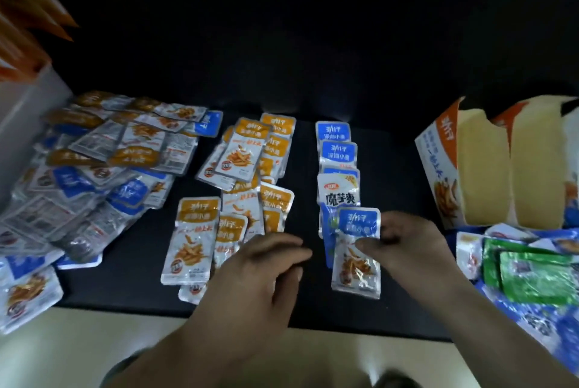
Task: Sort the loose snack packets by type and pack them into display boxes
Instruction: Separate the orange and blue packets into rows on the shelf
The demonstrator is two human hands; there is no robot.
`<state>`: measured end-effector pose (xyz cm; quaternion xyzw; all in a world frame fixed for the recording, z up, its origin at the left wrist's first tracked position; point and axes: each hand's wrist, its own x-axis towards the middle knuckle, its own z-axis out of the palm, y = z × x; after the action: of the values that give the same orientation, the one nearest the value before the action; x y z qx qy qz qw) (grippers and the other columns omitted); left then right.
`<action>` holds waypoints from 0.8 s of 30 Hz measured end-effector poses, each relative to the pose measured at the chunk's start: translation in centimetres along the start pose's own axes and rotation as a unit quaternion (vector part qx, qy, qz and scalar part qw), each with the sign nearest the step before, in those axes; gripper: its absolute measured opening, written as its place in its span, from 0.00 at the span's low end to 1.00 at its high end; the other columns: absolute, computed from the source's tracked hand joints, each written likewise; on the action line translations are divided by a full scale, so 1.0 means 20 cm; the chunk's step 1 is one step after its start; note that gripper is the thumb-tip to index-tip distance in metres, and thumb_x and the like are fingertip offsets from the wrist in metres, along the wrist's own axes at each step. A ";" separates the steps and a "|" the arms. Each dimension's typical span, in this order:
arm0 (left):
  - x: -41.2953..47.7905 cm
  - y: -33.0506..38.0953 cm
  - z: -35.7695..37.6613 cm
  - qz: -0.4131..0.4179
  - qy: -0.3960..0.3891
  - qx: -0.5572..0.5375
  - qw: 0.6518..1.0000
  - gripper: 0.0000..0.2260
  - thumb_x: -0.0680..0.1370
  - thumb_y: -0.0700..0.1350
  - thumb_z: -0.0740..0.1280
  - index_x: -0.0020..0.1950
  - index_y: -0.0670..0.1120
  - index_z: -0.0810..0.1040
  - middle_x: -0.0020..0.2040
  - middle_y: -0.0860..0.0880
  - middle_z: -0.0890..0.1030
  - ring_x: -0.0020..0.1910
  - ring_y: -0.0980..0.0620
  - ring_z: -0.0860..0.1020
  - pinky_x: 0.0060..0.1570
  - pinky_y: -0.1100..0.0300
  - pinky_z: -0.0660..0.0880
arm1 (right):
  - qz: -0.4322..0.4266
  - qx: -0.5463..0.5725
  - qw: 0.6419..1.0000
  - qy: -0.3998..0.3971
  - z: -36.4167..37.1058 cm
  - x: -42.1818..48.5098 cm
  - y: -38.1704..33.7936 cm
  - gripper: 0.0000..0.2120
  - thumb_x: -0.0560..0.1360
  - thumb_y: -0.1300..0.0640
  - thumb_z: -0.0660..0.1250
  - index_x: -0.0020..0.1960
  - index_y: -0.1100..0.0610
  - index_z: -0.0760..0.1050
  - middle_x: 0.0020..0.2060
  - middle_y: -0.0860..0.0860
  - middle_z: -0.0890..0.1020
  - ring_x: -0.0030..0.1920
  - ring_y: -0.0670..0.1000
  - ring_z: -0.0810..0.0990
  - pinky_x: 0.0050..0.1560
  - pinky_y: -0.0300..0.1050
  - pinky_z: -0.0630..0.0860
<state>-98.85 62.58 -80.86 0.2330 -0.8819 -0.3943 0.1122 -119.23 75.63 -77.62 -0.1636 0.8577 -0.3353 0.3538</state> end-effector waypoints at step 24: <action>-0.34 -0.56 -0.55 -0.248 0.210 0.255 0.911 0.32 0.73 0.58 0.68 0.76 0.52 0.72 0.79 0.41 0.66 0.76 0.35 0.64 0.72 0.38 0.67 | -0.347 -0.154 0.919 -0.110 0.78 -0.06 -0.53 0.10 0.75 0.42 0.67 0.55 0.41 0.81 0.62 0.29 0.72 0.62 0.31 0.73 0.58 0.39 0.75</action>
<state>-85.08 52.45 -82.03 0.5424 -0.8223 -0.1128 0.1298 -106.81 61.45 -77.80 -0.5393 0.7437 -0.2805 0.2782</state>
